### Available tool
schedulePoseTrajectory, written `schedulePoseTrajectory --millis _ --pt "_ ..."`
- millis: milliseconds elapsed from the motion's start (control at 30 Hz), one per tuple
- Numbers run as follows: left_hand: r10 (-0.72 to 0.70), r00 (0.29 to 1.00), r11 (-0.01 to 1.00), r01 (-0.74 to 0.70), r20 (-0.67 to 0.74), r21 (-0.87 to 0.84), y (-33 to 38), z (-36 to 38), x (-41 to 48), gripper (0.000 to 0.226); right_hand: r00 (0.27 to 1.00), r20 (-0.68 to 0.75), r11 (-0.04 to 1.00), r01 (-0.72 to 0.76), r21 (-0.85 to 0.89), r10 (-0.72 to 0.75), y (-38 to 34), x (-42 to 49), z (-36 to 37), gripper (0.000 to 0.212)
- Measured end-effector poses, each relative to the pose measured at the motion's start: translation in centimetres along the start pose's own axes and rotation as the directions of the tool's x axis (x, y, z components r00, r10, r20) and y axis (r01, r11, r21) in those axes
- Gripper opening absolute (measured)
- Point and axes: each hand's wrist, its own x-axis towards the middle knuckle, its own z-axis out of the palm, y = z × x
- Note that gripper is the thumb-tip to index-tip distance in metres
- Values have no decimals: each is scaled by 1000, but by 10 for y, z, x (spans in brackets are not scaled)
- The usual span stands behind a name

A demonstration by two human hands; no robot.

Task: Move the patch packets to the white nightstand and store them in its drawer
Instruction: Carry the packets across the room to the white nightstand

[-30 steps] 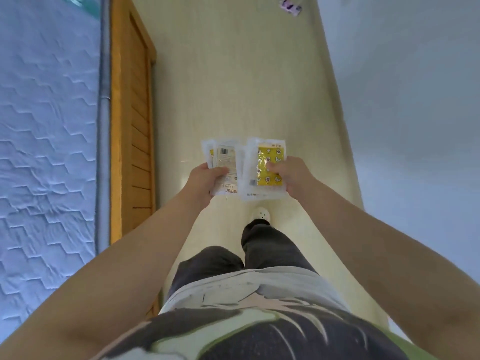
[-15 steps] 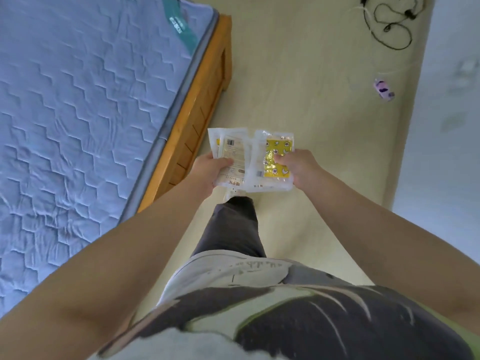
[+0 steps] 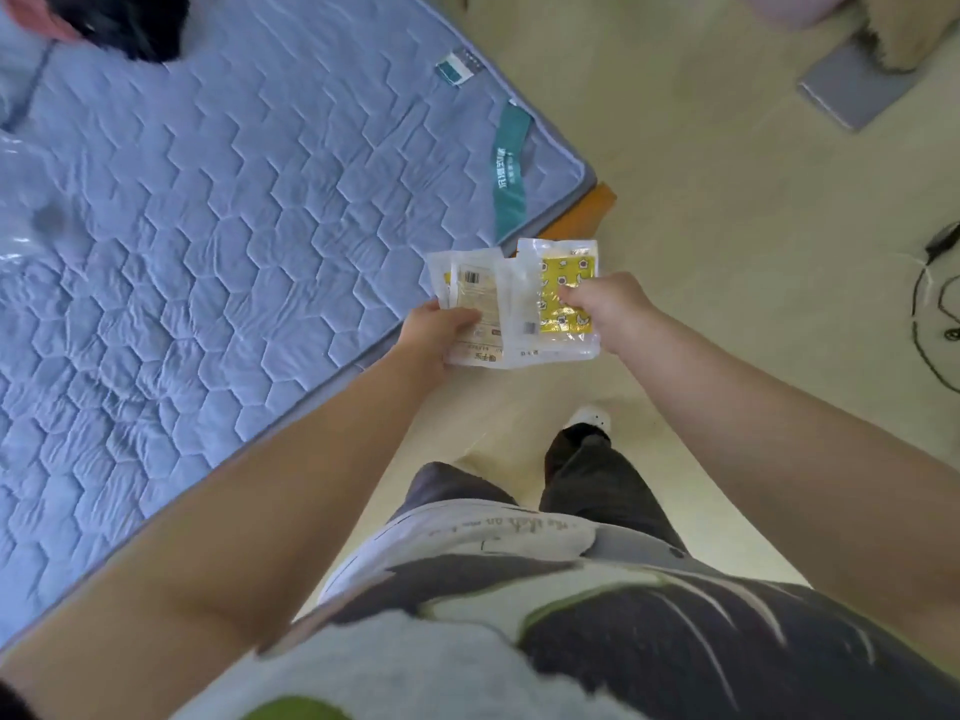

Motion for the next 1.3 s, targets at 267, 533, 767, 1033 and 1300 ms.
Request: schedulePoseTrajectory --millis 267,533,767,1033,1300 --pt "-46 988 950 -2 -147 -313 67 78 32 13 977 183 936 164 -311 -110 -123 79 -32 51" --pt "-66 945 856 -111 -319 -504 143 89 98 17 891 398 815 390 -430 -216 -254 148 4 68" --pt "-115 923 816 -123 -367 -565 226 121 152 17 879 436 765 412 -494 -192 -351 214 13 62" --pt "-151 883 754 -188 -444 -629 345 175 259 15 824 533 685 501 -530 -190 -474 334 8 16" --pt "-214 885 593 -219 -413 -775 518 261 385 24 809 562 626 530 -572 -171 -671 468 -18 34"
